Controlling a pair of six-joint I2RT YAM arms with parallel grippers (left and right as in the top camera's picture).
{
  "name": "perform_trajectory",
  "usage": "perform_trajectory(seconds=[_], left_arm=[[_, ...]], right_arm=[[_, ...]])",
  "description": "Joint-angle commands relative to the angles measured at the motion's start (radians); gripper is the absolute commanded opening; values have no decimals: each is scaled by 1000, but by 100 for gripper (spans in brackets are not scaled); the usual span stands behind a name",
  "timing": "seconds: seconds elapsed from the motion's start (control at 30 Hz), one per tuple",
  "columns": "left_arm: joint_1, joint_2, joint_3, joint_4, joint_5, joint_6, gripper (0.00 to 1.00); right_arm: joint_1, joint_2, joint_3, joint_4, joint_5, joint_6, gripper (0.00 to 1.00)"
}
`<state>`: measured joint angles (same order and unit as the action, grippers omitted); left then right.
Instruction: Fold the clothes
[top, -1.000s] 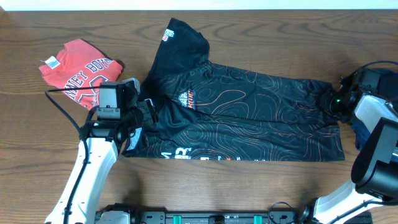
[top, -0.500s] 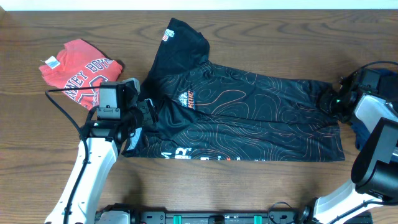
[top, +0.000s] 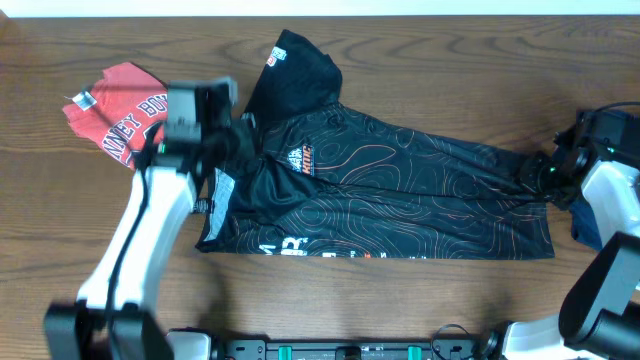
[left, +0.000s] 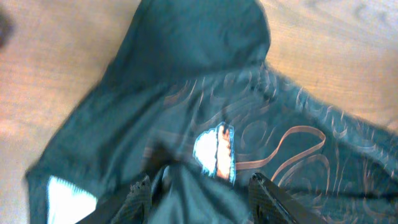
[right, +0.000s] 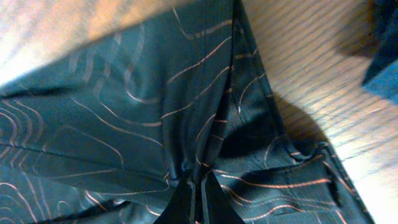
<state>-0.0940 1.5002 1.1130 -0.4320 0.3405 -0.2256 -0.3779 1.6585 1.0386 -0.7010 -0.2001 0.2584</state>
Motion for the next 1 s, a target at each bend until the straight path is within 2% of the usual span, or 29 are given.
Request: perform_trajectory(seconds=[0.0,0.13,0.27,0.47,0.77,0.97], left_arm=[[-3,151,149,-9,79,31,54],[-3,355,366,-70,97,36,59],[-2,536,546,-98,97,69,70],[18,741,717,-82,92,92,79],[48,876,749,87,28,109,80],[48,900,749,125,-40,140,80]], right_arm=[[11,-22,9,-5,28,-6,1],[11,-22,9,-14,28,-13,1],[11,-22,9,-14,27,-29,1],[11,-22,9,-13,28,-32,1],[11,-22,9,-13,28,-48,1],[11,-22,9,-14,28,-51,1]])
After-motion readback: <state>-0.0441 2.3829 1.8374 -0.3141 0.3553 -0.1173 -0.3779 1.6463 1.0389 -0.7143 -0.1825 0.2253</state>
